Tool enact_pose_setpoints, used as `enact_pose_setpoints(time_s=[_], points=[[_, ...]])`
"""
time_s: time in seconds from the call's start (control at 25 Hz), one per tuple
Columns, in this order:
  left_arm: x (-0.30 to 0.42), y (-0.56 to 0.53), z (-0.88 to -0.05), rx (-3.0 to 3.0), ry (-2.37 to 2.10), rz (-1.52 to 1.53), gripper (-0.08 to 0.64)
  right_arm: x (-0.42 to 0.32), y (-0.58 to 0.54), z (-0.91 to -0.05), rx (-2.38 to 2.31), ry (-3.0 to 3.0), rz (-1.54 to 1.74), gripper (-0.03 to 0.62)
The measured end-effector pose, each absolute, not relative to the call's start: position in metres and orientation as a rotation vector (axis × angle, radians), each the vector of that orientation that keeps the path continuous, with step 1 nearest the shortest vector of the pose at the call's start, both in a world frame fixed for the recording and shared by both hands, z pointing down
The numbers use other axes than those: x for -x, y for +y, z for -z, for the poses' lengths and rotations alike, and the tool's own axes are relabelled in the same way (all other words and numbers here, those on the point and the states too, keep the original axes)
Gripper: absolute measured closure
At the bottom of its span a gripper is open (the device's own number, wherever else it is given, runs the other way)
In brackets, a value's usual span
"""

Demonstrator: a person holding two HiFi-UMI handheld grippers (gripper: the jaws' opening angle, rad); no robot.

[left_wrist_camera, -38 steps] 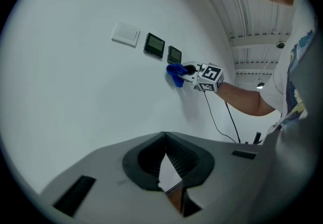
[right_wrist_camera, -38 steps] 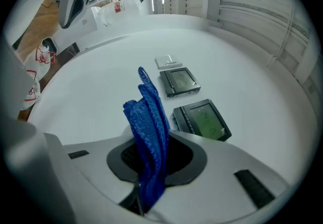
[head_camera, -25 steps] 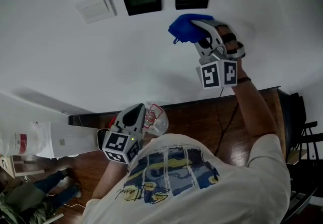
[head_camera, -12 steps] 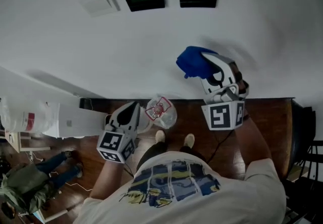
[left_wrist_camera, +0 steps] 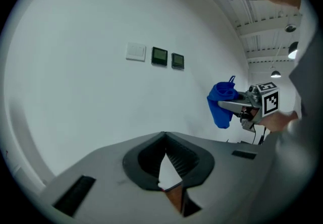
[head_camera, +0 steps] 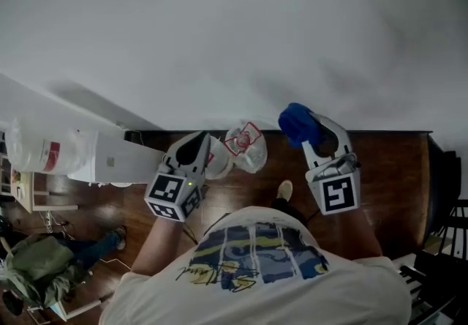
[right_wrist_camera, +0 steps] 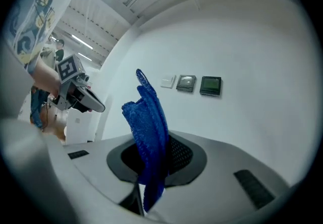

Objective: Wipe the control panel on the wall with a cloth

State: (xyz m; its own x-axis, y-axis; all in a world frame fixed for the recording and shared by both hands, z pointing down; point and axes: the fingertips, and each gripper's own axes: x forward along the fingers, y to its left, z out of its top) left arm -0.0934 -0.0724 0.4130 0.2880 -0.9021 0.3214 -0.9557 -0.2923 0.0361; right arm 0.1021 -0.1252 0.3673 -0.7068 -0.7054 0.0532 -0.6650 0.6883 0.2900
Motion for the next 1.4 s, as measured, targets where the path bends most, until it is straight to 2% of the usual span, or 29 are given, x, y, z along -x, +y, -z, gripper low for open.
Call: enact_pose_setpoints(time_s=[0.48, 0.88, 1.4], points=[[0.242, 0.11, -0.422, -2.369, -1.687, -0.268, 0.558, 0.036, 0.084, -0.387, -1.151, -2.783, 0.09, 0.505], [0.244, 0.198, -0.409, -2.363, -1.689, -0.203, 0.558, 0.053, 0.18, -0.365, -1.08, -2.83, 0.119, 0.506], [0.209, 0.225, -0.401, -2.362, -1.673, -0.206, 0.558, 0.038, 0.211, -0.356, -1.012, -2.876, 0.143, 0.506]])
